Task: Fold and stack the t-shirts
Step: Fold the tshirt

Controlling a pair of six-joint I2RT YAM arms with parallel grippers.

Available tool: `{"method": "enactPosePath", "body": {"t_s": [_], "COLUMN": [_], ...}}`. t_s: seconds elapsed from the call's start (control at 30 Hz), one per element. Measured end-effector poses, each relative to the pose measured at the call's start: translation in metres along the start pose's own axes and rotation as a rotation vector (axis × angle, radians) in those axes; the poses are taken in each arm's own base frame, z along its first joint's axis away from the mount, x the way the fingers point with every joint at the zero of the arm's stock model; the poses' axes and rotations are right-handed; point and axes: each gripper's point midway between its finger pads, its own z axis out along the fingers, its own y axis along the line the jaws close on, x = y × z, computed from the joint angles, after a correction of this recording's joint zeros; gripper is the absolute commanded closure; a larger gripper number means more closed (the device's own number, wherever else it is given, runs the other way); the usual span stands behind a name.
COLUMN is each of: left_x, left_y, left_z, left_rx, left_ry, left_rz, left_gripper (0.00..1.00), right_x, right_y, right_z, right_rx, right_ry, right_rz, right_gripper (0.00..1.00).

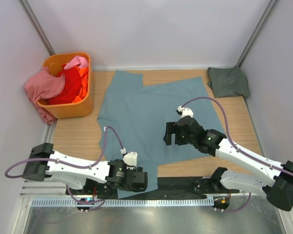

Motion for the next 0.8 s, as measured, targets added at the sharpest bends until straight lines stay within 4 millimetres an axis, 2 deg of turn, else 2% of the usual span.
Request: {"method": "enactPosePath", "body": {"t_s": [0.13, 0.3, 0.5, 0.53, 0.6, 0.63, 0.8], "left_x": [0.008, 0.016, 0.019, 0.019, 0.019, 0.018, 0.015], "left_y": [-0.004, 0.005, 0.01, 0.01, 0.013, 0.013, 0.014], "left_z": [0.015, 0.034, 0.044, 0.045, 0.046, 0.047, 0.049], "left_rx": [-0.001, -0.009, -0.005, -0.003, 0.001, 0.005, 0.008], "left_ry": [0.007, 0.016, 0.016, 0.016, 0.015, 0.014, 0.003], "left_rz": [-0.04, -0.069, -0.081, -0.082, -0.088, -0.091, -0.098], "left_gripper": [0.3, 0.34, 0.42, 0.49, 0.54, 0.64, 0.93], "right_x": [-0.002, -0.007, 0.002, 0.004, 0.005, 0.006, 0.004], "right_y": [-0.003, -0.004, -0.01, -0.011, -0.013, -0.014, -0.028], "right_z": [-0.006, -0.012, -0.009, -0.009, -0.009, -0.009, -0.013], "right_rx": [0.006, 0.001, 0.02, 0.024, 0.032, 0.036, 0.099], "right_ry": [-0.02, -0.047, -0.029, -0.026, -0.023, -0.023, -0.041], "right_rz": [0.005, 0.019, 0.026, 0.026, 0.027, 0.028, 0.03], "right_gripper": [0.09, 0.09, 0.09, 0.09, 0.09, 0.09, 0.07]}}
